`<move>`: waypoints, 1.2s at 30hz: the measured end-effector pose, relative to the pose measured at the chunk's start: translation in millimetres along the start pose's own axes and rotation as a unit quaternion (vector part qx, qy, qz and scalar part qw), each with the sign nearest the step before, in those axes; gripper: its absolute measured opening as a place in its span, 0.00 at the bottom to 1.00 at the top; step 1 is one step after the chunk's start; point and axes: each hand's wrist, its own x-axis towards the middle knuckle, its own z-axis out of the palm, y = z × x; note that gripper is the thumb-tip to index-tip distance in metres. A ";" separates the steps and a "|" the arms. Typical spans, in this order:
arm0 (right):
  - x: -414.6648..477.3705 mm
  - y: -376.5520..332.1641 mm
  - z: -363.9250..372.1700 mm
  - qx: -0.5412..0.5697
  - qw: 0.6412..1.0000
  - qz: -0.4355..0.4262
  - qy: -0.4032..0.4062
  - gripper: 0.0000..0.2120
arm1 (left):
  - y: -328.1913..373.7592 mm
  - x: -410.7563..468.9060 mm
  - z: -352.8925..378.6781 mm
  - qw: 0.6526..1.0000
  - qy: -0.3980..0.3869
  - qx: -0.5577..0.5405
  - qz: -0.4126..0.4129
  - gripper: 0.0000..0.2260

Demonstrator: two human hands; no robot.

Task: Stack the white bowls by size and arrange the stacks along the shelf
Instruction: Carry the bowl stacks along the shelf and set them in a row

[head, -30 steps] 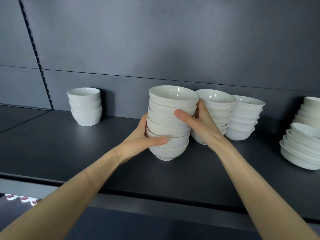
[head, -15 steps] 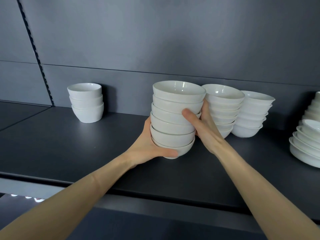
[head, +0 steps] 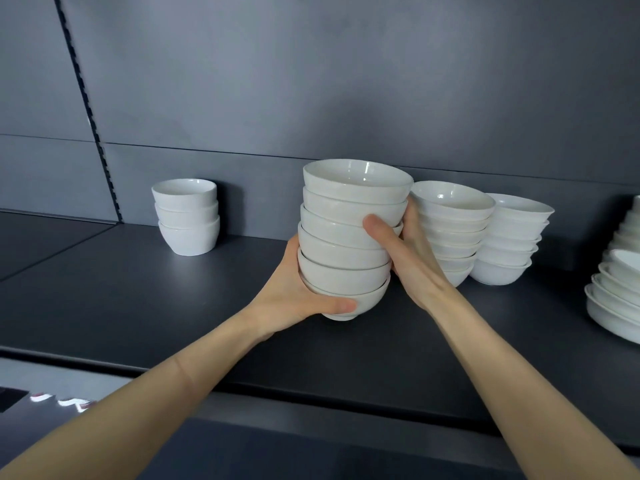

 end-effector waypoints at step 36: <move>-105.9 -140.7 485.7 0.197 0.921 -0.027 -0.335 0.43 | 83.5 -387.0 -342.3 0.932 0.322 0.156 -0.061 0.41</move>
